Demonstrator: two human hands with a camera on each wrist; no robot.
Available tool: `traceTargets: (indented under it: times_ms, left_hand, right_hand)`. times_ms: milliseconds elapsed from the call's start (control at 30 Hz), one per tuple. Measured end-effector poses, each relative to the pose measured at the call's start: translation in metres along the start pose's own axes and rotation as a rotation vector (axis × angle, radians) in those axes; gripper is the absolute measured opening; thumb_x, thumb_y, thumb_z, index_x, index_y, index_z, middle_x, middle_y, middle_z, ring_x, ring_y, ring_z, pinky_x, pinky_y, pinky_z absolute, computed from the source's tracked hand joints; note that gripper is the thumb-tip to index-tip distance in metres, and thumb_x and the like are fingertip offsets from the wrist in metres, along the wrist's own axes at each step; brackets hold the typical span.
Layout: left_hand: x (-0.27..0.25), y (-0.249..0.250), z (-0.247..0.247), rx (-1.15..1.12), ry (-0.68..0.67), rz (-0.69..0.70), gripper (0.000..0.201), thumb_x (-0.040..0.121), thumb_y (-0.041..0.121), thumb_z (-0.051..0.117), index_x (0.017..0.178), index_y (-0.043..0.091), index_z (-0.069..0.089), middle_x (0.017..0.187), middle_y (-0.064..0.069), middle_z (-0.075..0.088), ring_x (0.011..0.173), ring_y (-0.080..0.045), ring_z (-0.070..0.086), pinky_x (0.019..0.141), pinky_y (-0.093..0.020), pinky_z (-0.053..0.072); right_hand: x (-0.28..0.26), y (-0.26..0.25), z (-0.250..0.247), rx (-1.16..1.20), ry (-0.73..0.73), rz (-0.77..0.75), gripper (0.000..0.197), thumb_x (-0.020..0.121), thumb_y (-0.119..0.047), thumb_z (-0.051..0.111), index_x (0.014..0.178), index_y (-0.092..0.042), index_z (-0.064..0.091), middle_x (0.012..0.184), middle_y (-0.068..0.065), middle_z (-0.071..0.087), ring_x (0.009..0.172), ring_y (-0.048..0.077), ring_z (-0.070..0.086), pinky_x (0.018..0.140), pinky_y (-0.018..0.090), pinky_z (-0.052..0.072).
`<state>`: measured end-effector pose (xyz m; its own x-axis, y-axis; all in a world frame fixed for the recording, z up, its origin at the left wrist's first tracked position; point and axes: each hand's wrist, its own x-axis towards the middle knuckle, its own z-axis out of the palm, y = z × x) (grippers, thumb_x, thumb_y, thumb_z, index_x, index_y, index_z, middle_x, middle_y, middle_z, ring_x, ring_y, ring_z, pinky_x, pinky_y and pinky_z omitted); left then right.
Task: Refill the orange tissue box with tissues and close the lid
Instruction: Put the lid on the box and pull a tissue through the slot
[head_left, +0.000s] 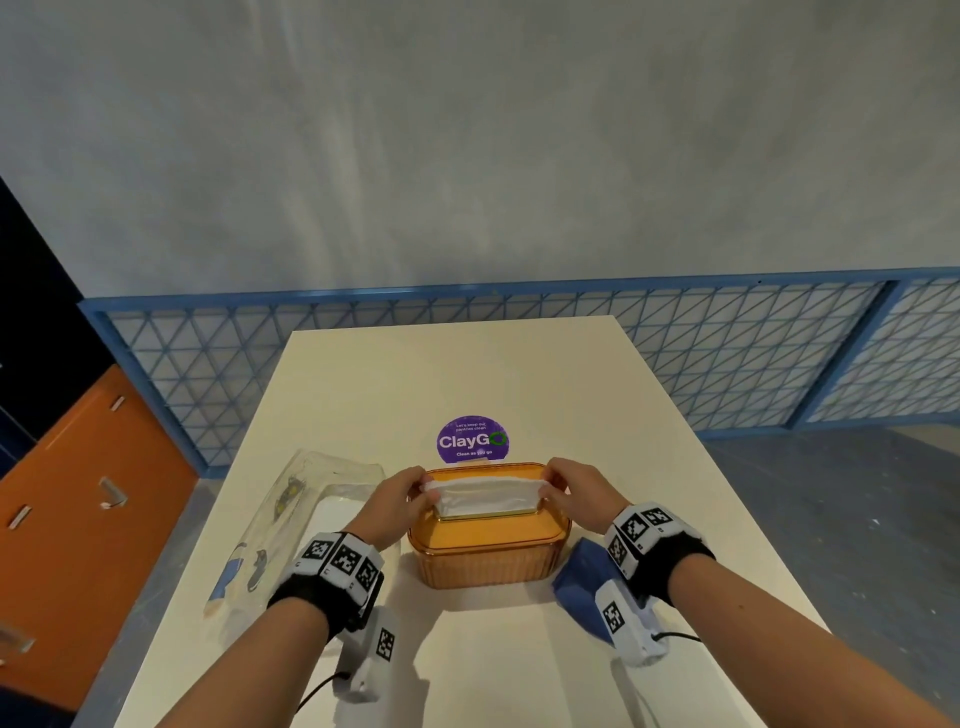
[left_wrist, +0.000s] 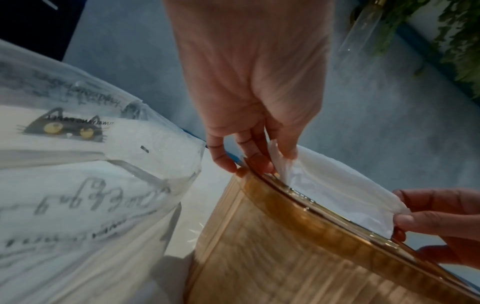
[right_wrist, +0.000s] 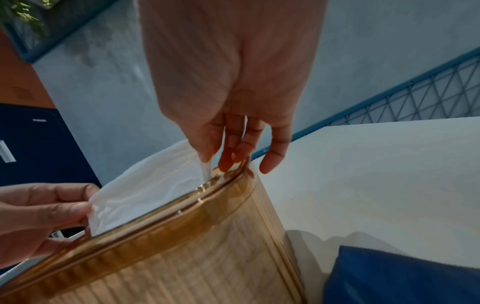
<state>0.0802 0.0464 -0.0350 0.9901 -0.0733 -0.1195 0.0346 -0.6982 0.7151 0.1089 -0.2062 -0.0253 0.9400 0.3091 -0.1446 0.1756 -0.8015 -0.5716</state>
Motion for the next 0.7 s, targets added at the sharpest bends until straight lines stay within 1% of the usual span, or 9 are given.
traceTargets:
  times_ms: [167, 267, 333, 400, 433, 467, 533, 600, 700]
  left_hand:
    - [0.000, 0.003, 0.010, -0.019, 0.106, -0.046, 0.006, 0.095, 0.011, 0.050, 0.089, 0.010, 0.049, 0.091, -0.005, 0.053, 0.086, -0.018, 0.047, 0.064, -0.011, 0.034]
    - [0.002, 0.005, 0.013, -0.054, 0.163, -0.049, 0.010, 0.094, 0.010, 0.050, 0.084, 0.010, 0.050, 0.086, -0.006, 0.055, 0.083, -0.018, 0.048, 0.062, -0.013, 0.034]
    - [0.002, 0.007, 0.015, -0.100, 0.184, -0.053, 0.016, 0.094, 0.010, 0.050, 0.078, 0.013, 0.048, 0.081, -0.004, 0.054, 0.079, -0.018, 0.048, 0.060, -0.015, 0.034]
    - [0.002, 0.008, 0.014, -0.159, 0.181, -0.062, 0.024, 0.094, 0.012, 0.052, 0.071, 0.019, 0.046, 0.073, 0.000, 0.053, 0.074, -0.015, 0.047, 0.059, -0.016, 0.035]
    - [0.002, 0.007, 0.013, -0.173, 0.171, -0.063, 0.027, 0.094, 0.012, 0.053, 0.070, 0.021, 0.046, 0.071, 0.003, 0.052, 0.071, -0.013, 0.046, 0.058, -0.015, 0.035]
    - [0.003, 0.005, 0.011, -0.171, 0.152, -0.060, 0.026, 0.093, 0.013, 0.053, 0.070, 0.023, 0.046, 0.071, 0.005, 0.052, 0.069, -0.010, 0.047, 0.058, -0.014, 0.035]
    - [0.005, 0.002, 0.007, -0.136, 0.107, -0.051, 0.019, 0.093, 0.013, 0.054, 0.077, 0.020, 0.049, 0.074, 0.007, 0.053, 0.069, -0.006, 0.047, 0.059, -0.013, 0.036]
    - [0.008, 0.000, 0.005, -0.125, 0.094, -0.057, 0.015, 0.093, 0.013, 0.055, 0.079, 0.017, 0.051, 0.075, 0.004, 0.055, 0.070, -0.008, 0.049, 0.059, -0.014, 0.038]
    - [0.013, -0.002, 0.005, -0.236, 0.145, -0.077, 0.021, 0.092, 0.010, 0.055, 0.073, 0.017, 0.050, 0.071, 0.002, 0.058, 0.070, -0.015, 0.052, 0.060, -0.018, 0.040]
  right_hand:
    - [-0.002, -0.004, 0.004, 0.012, 0.046, 0.018, 0.007, 0.095, -0.015, 0.048, 0.088, -0.014, 0.048, 0.092, 0.003, 0.052, 0.086, 0.017, 0.047, 0.076, 0.024, 0.037]
    - [0.000, -0.006, 0.003, 0.042, 0.073, 0.041, 0.008, 0.095, -0.013, 0.047, 0.088, -0.014, 0.048, 0.091, 0.005, 0.053, 0.085, 0.018, 0.047, 0.073, 0.024, 0.035]
    - [0.002, -0.006, 0.001, 0.048, 0.081, 0.058, 0.009, 0.096, -0.013, 0.045, 0.089, -0.012, 0.050, 0.094, 0.011, 0.058, 0.085, 0.018, 0.047, 0.073, 0.025, 0.035]
    - [0.004, -0.004, 0.000, 0.043, 0.089, 0.072, 0.014, 0.097, -0.015, 0.043, 0.094, -0.007, 0.054, 0.102, 0.016, 0.063, 0.085, 0.018, 0.047, 0.073, 0.024, 0.035]
    - [0.005, -0.003, 0.000, 0.042, 0.093, 0.078, 0.014, 0.097, -0.015, 0.043, 0.094, -0.008, 0.054, 0.105, 0.017, 0.063, 0.085, 0.017, 0.047, 0.073, 0.023, 0.034]
    - [0.005, -0.003, 0.000, 0.043, 0.099, 0.080, 0.012, 0.097, -0.016, 0.043, 0.092, -0.010, 0.052, 0.106, 0.018, 0.064, 0.085, 0.017, 0.047, 0.073, 0.023, 0.034]
    - [0.006, -0.003, 0.001, 0.050, 0.110, 0.087, 0.009, 0.097, -0.016, 0.043, 0.089, -0.014, 0.047, 0.107, 0.017, 0.064, 0.085, 0.017, 0.047, 0.073, 0.023, 0.033]
    - [0.007, -0.003, 0.002, 0.066, 0.116, 0.100, 0.009, 0.097, -0.016, 0.044, 0.090, -0.014, 0.048, 0.106, 0.016, 0.064, 0.085, 0.017, 0.047, 0.073, 0.023, 0.033]
    - [0.009, -0.002, 0.002, 0.135, 0.137, 0.130, 0.010, 0.097, -0.014, 0.044, 0.091, -0.012, 0.050, 0.098, 0.014, 0.061, 0.084, 0.018, 0.048, 0.072, 0.024, 0.035]
